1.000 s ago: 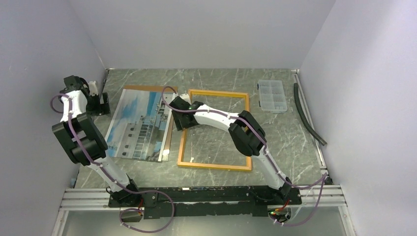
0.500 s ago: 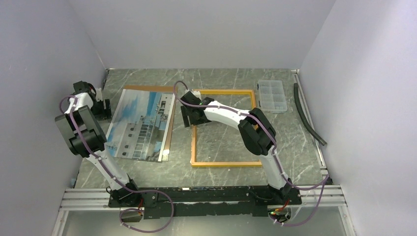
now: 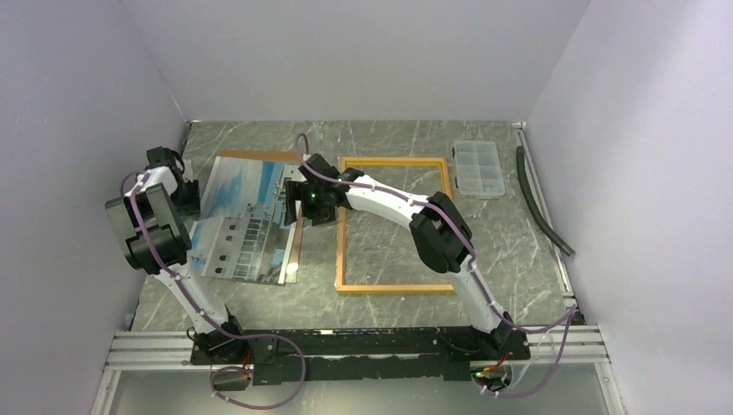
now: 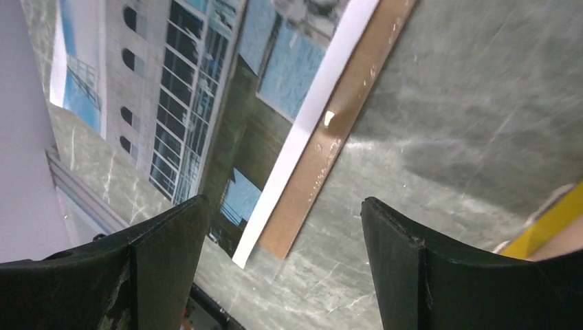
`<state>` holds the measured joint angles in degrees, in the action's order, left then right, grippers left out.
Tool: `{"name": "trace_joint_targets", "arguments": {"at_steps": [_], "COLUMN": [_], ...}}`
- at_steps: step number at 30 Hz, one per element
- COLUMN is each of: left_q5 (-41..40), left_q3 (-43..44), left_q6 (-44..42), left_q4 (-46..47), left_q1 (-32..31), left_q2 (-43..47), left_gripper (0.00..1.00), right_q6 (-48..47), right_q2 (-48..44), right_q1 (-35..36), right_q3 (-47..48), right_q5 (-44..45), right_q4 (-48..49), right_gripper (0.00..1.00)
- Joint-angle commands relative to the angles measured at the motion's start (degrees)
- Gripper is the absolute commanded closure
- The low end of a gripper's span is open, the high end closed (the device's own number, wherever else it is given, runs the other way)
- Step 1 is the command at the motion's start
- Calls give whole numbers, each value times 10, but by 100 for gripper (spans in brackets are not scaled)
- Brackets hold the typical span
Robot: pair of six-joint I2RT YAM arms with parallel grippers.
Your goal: Put the photo into the frame
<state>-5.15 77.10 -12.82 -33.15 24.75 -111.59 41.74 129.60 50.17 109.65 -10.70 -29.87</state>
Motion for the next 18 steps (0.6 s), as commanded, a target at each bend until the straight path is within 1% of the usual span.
{"name": "trace_joint_targets", "arguments": {"at_steps": [1,5,9,15,18], "left_q5": [29,42,61,88,114], "left_q3": [-27,-33,-44,-73,-75], "left_q6": [-2,-4,0,-3,-6], "left_q4": [-13,-20,-32,-40,-52], "left_q1": [-3,-4,-5,-11,-11], "left_q2": [-6,-3,7,12,4], "left_gripper": [50,59,67,80,87], "right_q6": [59,78,95,124,134], "right_q2": [-1,-16,-13,-10,0], "right_q1": [-2,-1,1,3,5], "right_q3": [-24,-68,-99,-122,-111], "right_q5": [-78,-101,-120,-132,-141], "right_q4": [10,10,29,78,89], "right_gripper": [16,17,18,19,19]}}
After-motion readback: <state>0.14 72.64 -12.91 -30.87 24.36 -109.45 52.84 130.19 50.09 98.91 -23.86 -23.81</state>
